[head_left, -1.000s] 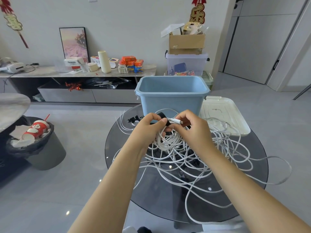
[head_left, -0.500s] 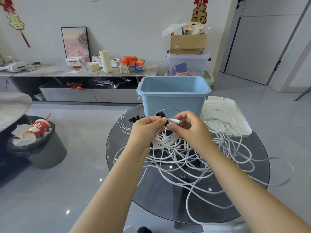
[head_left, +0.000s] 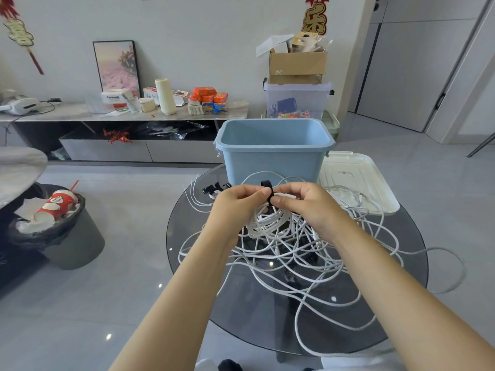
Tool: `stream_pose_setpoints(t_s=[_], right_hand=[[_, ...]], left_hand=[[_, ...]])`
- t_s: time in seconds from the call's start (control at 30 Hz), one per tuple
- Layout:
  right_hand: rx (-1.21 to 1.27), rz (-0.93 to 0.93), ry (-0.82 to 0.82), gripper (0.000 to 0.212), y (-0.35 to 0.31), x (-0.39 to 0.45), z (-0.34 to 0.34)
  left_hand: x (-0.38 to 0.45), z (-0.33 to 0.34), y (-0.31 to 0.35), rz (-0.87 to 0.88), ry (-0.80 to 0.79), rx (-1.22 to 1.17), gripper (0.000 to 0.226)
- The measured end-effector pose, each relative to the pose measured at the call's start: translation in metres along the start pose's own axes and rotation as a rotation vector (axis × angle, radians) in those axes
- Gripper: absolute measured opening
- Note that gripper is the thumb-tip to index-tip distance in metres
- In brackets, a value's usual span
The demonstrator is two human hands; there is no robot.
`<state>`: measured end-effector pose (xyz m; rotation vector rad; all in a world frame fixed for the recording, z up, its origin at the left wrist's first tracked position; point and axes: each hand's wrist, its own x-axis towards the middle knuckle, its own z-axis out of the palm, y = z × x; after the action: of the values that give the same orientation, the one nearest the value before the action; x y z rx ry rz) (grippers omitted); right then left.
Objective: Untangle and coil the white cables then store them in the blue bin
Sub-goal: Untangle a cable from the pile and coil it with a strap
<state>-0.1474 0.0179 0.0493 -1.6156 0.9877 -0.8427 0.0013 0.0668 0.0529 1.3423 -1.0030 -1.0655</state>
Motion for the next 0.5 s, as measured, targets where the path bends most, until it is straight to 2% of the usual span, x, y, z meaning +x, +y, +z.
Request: stream_pose_setpoints(t_s=[0.33,0.5], right_hand=[[0.012,-0.131,0.034,0.027,-0.0010,-0.0004,0.0018],[-0.021,-0.193,0.064,0.025,-0.0001,-0.0015,0.0007]], left_hand=[[0.0009,0.0031,-0.0033,-0.011,0.085,-0.083,0.005],[-0.0005,0.0076,0.0009,-0.126,0.094,-0.255,0.011]])
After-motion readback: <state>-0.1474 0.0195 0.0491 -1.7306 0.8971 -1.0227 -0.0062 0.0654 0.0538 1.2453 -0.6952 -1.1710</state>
